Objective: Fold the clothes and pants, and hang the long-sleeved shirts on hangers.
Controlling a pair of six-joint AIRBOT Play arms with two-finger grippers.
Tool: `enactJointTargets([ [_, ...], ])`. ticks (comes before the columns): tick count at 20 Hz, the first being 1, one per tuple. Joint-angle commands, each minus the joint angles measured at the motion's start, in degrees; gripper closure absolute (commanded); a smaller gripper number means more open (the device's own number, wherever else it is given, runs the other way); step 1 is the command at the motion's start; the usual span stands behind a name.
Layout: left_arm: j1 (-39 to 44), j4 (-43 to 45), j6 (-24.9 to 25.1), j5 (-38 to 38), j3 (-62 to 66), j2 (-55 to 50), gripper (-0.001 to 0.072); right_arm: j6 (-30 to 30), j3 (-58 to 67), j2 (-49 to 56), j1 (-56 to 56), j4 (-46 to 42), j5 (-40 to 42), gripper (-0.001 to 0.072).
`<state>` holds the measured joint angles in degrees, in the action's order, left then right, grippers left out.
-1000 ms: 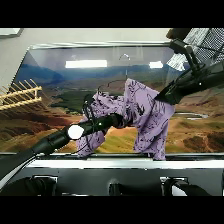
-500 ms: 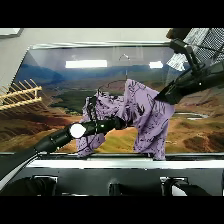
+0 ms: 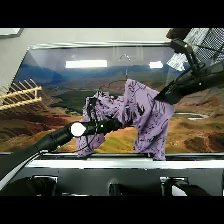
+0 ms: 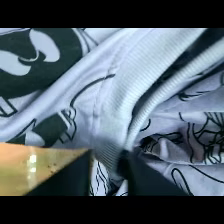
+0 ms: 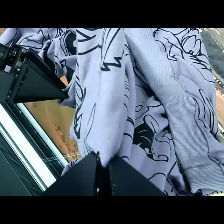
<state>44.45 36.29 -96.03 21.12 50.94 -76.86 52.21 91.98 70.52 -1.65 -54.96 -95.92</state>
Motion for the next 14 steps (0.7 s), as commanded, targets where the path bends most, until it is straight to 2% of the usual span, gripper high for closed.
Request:
enactJointTargets([
  [1,-0.07,-0.02,-0.07,0.31,0.07,-0.33,0.0523,0.15,0.07,-0.04,0.07,0.07,0.09,0.0684],
  [14,-1.03,0.00,-0.04,1.44,0.07,-0.22,0.0514,0.76,0.07,-0.04,0.07,0.04,0.04,0.0684],
])
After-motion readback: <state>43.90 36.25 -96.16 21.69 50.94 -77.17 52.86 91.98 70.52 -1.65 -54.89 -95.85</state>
